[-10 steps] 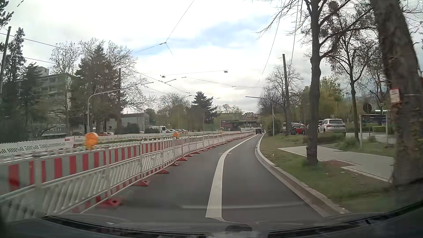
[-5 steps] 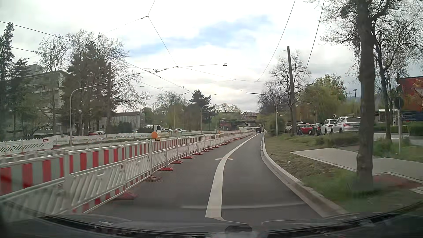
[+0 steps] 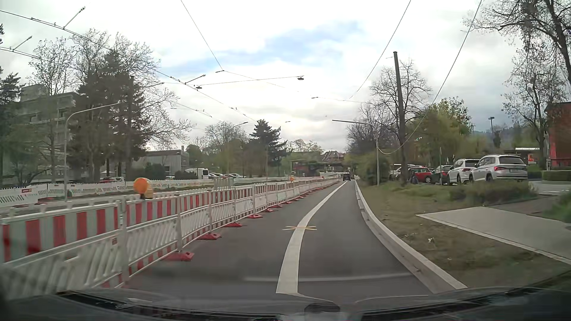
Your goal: Follow the waypoints while adhering to traffic rules and regulations
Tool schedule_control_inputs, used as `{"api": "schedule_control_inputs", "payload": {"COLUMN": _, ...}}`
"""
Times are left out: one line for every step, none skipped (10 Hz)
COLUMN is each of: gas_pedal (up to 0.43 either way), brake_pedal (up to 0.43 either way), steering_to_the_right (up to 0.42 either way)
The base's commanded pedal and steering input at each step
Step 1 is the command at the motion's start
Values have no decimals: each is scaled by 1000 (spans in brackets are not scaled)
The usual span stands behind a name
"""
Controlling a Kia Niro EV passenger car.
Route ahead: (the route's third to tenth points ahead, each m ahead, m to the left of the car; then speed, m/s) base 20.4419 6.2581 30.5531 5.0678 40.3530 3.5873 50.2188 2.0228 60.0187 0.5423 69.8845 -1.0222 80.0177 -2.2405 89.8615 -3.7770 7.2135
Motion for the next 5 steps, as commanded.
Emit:
{"api": "schedule_control_inputs", "payload": {"gas_pedal": 39, "brake_pedal": 0, "steering_to_the_right": 23}}
{"api": "schedule_control_inputs", "payload": {"gas_pedal": 39, "brake_pedal": 0, "steering_to_the_right": 24}}
{"api": "schedule_control_inputs", "payload": {"gas_pedal": 39, "brake_pedal": 0, "steering_to_the_right": 25}}
{"api": "schedule_control_inputs", "payload": {"gas_pedal": 39, "brake_pedal": 0, "steering_to_the_right": 26}}
{"api": "schedule_control_inputs", "payload": {"gas_pedal": 39, "brake_pedal": 0, "steering_to_the_right": 28}}
